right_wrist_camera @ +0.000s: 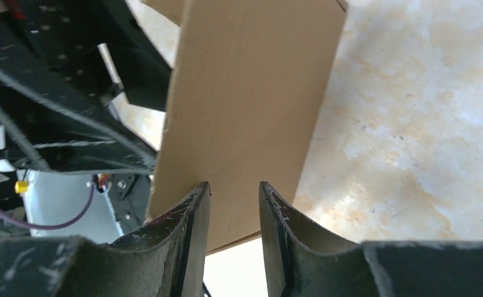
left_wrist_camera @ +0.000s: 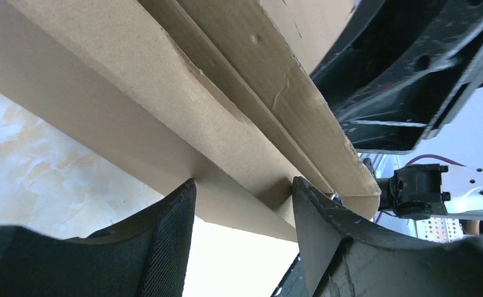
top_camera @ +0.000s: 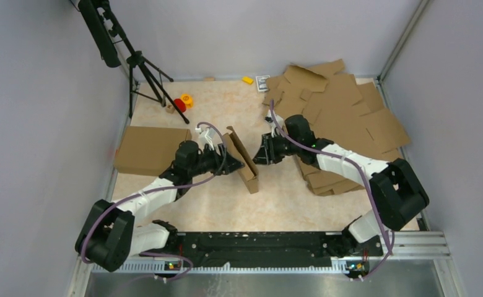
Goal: Fold the paper box
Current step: Close the paper box at the center of the board.
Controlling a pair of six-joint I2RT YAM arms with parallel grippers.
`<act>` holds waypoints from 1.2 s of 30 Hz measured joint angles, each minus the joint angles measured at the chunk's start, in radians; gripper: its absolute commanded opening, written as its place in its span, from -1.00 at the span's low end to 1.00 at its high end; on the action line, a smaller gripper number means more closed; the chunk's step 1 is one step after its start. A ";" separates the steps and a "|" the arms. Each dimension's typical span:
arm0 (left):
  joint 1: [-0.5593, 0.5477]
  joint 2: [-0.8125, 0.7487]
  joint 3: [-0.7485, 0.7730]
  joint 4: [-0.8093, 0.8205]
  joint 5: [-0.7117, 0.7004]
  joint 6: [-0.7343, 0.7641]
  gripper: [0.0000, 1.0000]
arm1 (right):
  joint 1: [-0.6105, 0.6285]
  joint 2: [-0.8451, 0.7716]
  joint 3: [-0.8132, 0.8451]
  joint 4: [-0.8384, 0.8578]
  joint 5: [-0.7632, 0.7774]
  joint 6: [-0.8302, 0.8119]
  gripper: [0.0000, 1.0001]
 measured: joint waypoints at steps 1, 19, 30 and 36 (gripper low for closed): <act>0.000 0.000 0.001 -0.004 0.001 0.002 0.18 | -0.003 -0.010 -0.009 0.018 -0.015 0.014 -0.28; 0.001 0.043 0.036 -0.014 0.057 0.024 0.03 | -0.037 -0.066 -0.101 0.194 -0.157 0.117 -0.19; 0.001 0.071 0.050 0.004 0.105 0.018 0.04 | -0.055 -0.063 -0.134 0.270 -0.234 0.164 -0.07; 0.001 0.114 0.052 0.053 0.144 -0.005 -0.01 | -0.074 -0.060 -0.169 0.322 -0.267 0.219 0.12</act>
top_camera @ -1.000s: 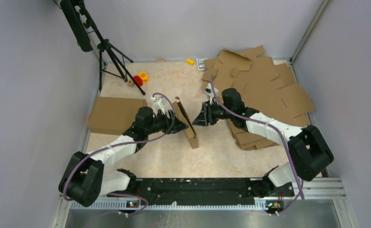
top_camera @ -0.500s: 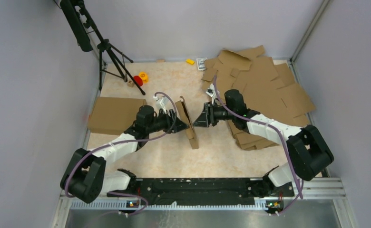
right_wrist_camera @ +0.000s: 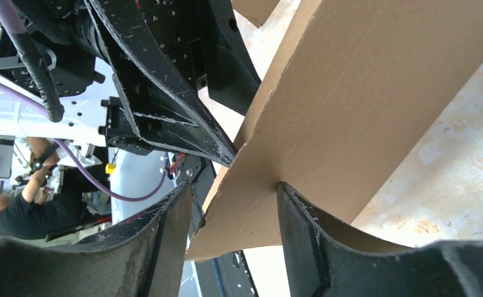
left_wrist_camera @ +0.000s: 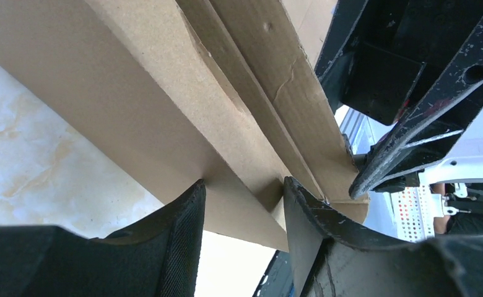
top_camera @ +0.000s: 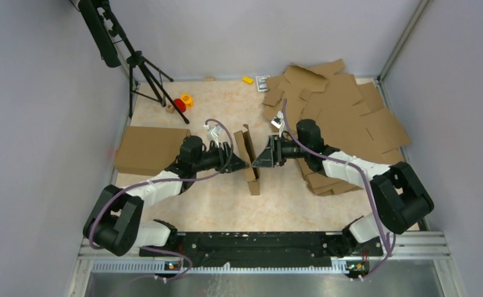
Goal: Fold the paper box
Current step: Close the paper box at the center of the board.
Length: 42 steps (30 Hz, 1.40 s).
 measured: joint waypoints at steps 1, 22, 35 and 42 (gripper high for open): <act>0.000 0.008 0.000 0.009 0.006 -0.004 -0.01 | 0.000 0.003 0.000 0.007 -0.003 0.006 0.25; -0.025 0.089 0.023 0.174 0.054 -0.114 0.00 | 0.102 0.016 0.239 -0.498 0.254 -0.206 0.47; -0.037 0.178 0.023 0.387 0.069 -0.255 -0.05 | 0.236 0.014 0.325 -0.736 0.494 -0.288 0.60; -0.056 0.187 0.023 0.423 0.079 -0.275 -0.04 | 0.197 -0.091 0.221 -0.665 0.514 -0.223 0.75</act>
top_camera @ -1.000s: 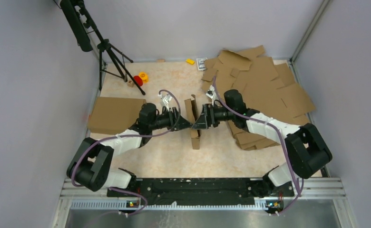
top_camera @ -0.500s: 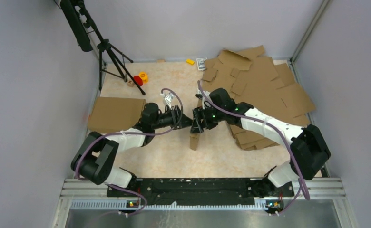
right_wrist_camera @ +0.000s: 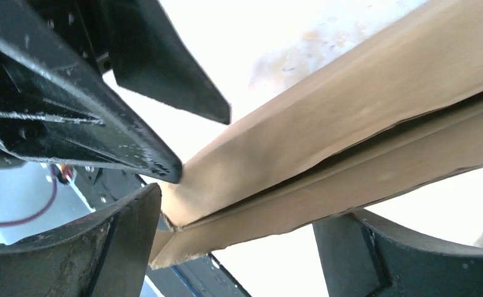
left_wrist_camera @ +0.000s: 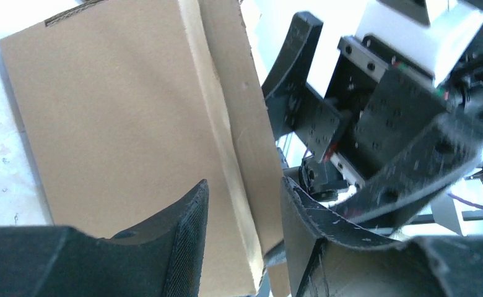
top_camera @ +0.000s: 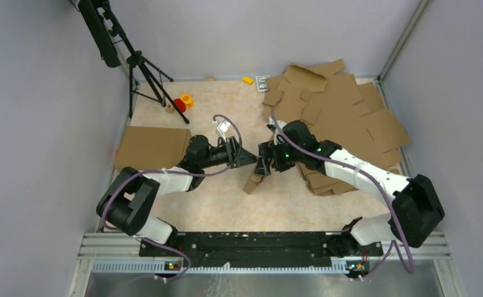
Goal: Fold the paper box
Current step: Close the paper box at the center of the board.
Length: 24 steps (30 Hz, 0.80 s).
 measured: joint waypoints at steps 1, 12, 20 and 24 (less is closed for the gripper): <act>-0.002 0.004 -0.001 0.004 0.002 -0.002 -0.04 | -0.028 -0.017 -0.018 0.009 -0.004 0.015 0.76; -0.004 0.125 -0.050 0.064 -0.011 -0.014 -0.17 | -0.139 -0.056 -0.147 0.175 -0.012 0.257 0.66; -0.030 0.234 -0.048 0.109 0.006 -0.016 -0.18 | -0.139 -0.006 -0.126 0.156 0.025 0.255 0.36; -0.051 0.240 -0.037 0.108 0.013 -0.008 -0.16 | -0.139 0.013 -0.103 0.101 0.061 0.219 0.06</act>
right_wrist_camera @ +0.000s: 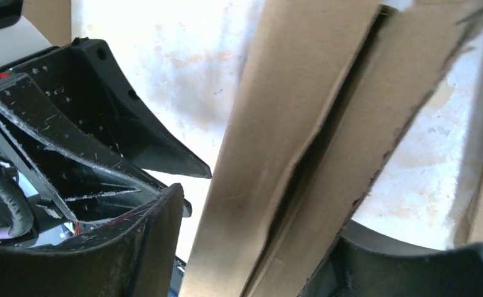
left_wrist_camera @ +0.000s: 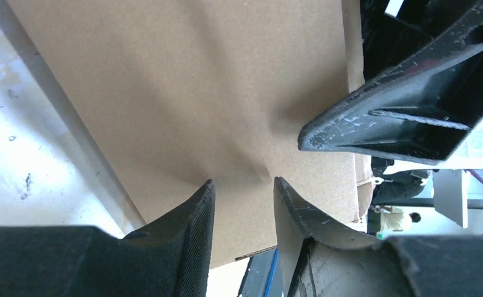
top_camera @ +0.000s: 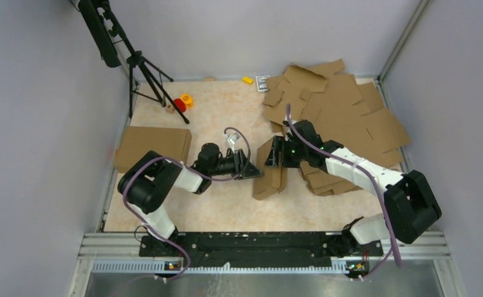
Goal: Fold the paper box
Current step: Close the paper box at the center of the board.
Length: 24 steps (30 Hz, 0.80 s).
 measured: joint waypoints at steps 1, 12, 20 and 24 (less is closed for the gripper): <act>-0.003 0.000 0.004 -0.001 0.001 0.005 -0.15 | 0.000 0.003 0.008 -0.014 0.008 -0.015 -0.03; 0.110 -0.274 -0.008 -0.205 0.025 0.154 0.33 | 0.000 0.039 0.180 -0.220 -0.002 -0.316 -0.27; 0.203 -0.443 -0.024 -0.313 0.014 0.386 0.65 | 0.006 0.062 0.263 -0.343 -0.135 -0.573 -0.34; 0.206 -0.443 -0.067 -0.280 0.052 0.484 0.86 | 0.035 0.061 0.263 -0.368 -0.102 -0.658 -0.35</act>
